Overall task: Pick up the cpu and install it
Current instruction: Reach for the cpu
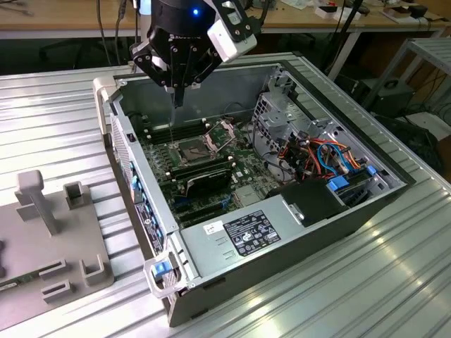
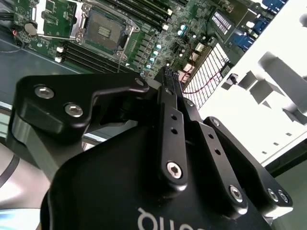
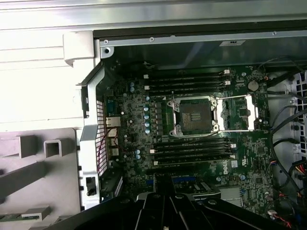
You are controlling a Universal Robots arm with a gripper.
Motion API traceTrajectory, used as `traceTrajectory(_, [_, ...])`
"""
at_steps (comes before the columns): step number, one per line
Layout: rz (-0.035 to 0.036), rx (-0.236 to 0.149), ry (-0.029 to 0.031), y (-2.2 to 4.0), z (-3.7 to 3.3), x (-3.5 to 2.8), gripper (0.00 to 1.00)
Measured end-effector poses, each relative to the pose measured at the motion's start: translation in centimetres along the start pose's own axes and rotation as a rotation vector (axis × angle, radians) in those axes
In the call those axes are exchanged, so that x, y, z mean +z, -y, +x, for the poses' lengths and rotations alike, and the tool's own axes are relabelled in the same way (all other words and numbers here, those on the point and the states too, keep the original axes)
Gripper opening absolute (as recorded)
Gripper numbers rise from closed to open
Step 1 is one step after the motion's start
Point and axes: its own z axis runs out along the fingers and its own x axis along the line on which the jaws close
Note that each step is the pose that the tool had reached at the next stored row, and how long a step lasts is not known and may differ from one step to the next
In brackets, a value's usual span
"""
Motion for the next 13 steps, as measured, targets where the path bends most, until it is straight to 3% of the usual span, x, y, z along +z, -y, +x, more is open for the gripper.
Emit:
traceTrajectory(5, [-0.0001, 0.000, 0.0001, 0.01, 0.08, 0.00, 0.11])
traceTrajectory(13, [0.0000, 0.000, 0.0000, 0.07, 0.93, -0.02, 0.11])
